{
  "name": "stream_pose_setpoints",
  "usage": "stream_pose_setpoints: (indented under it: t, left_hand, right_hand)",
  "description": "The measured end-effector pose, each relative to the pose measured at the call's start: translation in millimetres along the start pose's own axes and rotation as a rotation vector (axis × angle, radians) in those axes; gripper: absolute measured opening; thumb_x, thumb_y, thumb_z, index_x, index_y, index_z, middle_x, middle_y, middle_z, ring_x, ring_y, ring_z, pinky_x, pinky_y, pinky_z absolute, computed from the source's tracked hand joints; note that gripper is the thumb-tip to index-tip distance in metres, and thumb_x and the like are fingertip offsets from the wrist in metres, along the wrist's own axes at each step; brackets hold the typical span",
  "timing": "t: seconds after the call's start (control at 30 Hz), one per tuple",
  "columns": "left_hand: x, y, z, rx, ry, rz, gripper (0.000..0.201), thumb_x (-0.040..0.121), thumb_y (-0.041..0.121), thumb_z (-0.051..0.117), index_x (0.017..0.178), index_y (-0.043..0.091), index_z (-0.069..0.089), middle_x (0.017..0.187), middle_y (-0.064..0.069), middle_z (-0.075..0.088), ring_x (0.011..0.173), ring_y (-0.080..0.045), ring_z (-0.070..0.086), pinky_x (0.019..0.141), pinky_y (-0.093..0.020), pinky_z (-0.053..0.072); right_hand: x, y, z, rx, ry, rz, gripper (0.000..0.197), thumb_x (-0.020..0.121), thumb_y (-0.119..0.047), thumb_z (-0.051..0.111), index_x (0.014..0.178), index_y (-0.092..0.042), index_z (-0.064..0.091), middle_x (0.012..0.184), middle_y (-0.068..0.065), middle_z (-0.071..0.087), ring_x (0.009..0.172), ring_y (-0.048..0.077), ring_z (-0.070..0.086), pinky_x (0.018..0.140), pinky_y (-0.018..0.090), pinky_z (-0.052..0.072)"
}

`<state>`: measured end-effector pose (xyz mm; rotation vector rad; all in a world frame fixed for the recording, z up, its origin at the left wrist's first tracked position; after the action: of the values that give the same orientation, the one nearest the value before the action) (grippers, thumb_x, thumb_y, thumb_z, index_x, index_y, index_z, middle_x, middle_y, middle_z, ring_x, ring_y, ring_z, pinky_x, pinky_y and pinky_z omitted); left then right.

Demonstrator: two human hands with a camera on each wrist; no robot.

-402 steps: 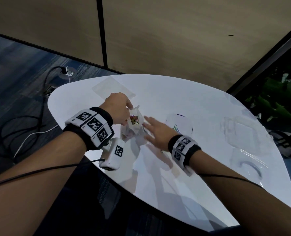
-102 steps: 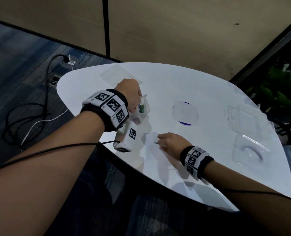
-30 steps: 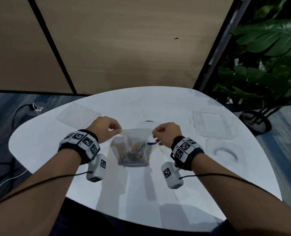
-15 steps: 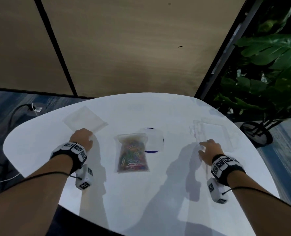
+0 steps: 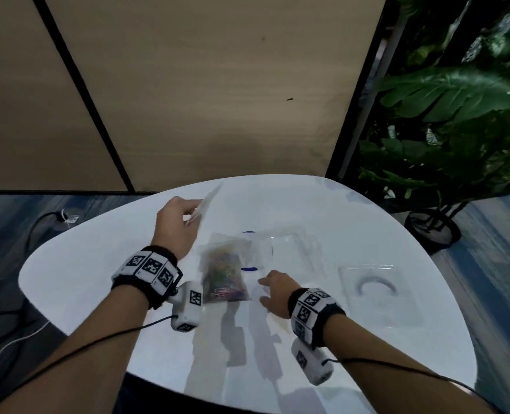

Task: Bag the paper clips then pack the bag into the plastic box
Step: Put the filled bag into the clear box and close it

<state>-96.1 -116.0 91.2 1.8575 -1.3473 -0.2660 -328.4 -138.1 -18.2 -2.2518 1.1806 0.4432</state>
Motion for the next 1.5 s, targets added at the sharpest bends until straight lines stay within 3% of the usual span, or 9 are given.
stream_pose_setpoints:
  t: [0.1, 0.27, 0.4, 0.63, 0.93, 1.17, 1.27, 1.4, 1.5]
  left_hand:
    - [-17, 37, 35, -0.209, -0.149, 0.088, 0.035, 0.091, -0.005, 0.061, 0.109, 0.022, 0.074, 0.104, 0.003, 0.064, 0.094, -0.006, 0.063, 0.083, -0.01, 0.05]
    - [-38, 50, 113, -0.193, -0.517, 0.076, 0.053, 0.093, -0.006, 0.045, 0.101, 0.046, 0.053, 0.116, 0.008, 0.071, 0.078, -0.009, 0.066, 0.07, -0.023, 0.052]
    - [-56, 36, 154, -0.116, -0.762, 0.002, 0.04, 0.096, -0.002, 0.046, 0.1, 0.038, 0.048, 0.105, 0.005, 0.074, 0.063, -0.017, 0.056, 0.059, -0.029, 0.045]
    - [-50, 7, 172, -0.025, -0.759, -0.193, 0.05, 0.091, 0.003, 0.06, 0.129, 0.033, 0.047, 0.12, -0.004, 0.059, 0.106, -0.024, 0.06, 0.086, -0.034, 0.053]
    - [-47, 2, 185, 0.669, -0.722, 0.184, 0.039, 0.097, 0.022, 0.05, 0.134, 0.031, 0.058, 0.14, 0.002, 0.052, 0.13, -0.022, 0.046, 0.113, -0.037, 0.033]
    - [-42, 14, 165, 0.518, -0.652, 0.092, 0.046, 0.096, 0.021, 0.056, 0.141, 0.03, 0.051, 0.146, 0.0, 0.046, 0.136, -0.023, 0.044, 0.115, -0.037, 0.032]
    - [-33, 12, 141, 0.347, -0.573, -0.063, 0.04, 0.096, 0.012, 0.056, 0.135, 0.023, 0.058, 0.131, -0.005, 0.057, 0.124, -0.025, 0.056, 0.106, -0.034, 0.045]
    - [-28, -3, 112, 0.207, -0.439, -0.265, 0.039, 0.094, 0.008, 0.051, 0.129, 0.018, 0.063, 0.114, -0.012, 0.069, 0.099, -0.029, 0.067, 0.089, -0.031, 0.055]
    - [-35, -14, 106, 0.278, -0.494, -0.325, 0.041, 0.096, 0.012, 0.052, 0.136, 0.015, 0.058, 0.138, -0.014, 0.059, 0.123, -0.033, 0.059, 0.104, -0.034, 0.048]
  right_hand:
    - [-14, -1, -9, 0.266, 0.03, -0.069, 0.044, 0.092, -0.02, 0.057, 0.135, -0.019, 0.056, 0.134, 0.003, 0.058, 0.116, 0.02, 0.058, 0.099, 0.025, 0.043]
    - [-36, 69, -56, 0.507, 0.402, 0.094, 0.033, 0.079, 0.002, 0.053, 0.081, -0.023, 0.074, 0.075, -0.009, 0.067, 0.066, 0.009, 0.06, 0.072, 0.023, 0.049]
    - [-50, 164, -52, 0.206, 0.466, 0.464, 0.031, 0.087, -0.021, 0.058, 0.117, -0.025, 0.063, 0.126, 0.007, 0.057, 0.114, 0.026, 0.055, 0.095, 0.034, 0.047]
    - [-80, 279, 2, 0.293, 0.238, 1.026, 0.137, 0.051, -0.079, 0.07, 0.153, -0.023, -0.001, 0.155, 0.024, 0.014, 0.138, 0.048, 0.027, 0.109, 0.058, 0.033]
    - [-76, 282, -5, 0.305, 0.324, 1.007, 0.087, 0.066, -0.052, 0.081, 0.13, -0.008, 0.043, 0.129, 0.02, 0.047, 0.118, 0.038, 0.051, 0.095, 0.044, 0.046]
    - [-68, 315, 14, 0.534, 0.203, 0.994, 0.092, 0.047, -0.057, 0.079, 0.121, -0.007, 0.055, 0.105, 0.016, 0.065, 0.085, 0.031, 0.069, 0.074, 0.038, 0.057]
    - [-41, 339, -16, 0.495, 0.333, 0.827, 0.098, 0.045, -0.064, 0.07, 0.131, -0.022, 0.047, 0.124, 0.017, 0.059, 0.112, 0.033, 0.062, 0.096, 0.044, 0.051]
    - [-77, 238, -118, 0.842, 0.948, 0.55, 0.029, 0.084, -0.023, 0.07, 0.105, -0.022, 0.051, 0.098, 0.011, 0.068, 0.083, 0.026, 0.068, 0.075, 0.035, 0.054]
    - [-57, 182, -136, 1.159, 0.933, 0.2, 0.028, 0.088, -0.01, 0.068, 0.113, -0.016, 0.056, 0.089, 0.008, 0.071, 0.063, 0.01, 0.066, 0.056, 0.022, 0.05]
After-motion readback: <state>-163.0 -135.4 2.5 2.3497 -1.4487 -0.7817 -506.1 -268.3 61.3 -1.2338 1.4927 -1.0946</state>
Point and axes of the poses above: each hand's wrist, its own x-axis towards the middle knuckle, its own z-axis out of the palm, y = z × x, the point moved 4 cm from there along x, towards the middle knuckle
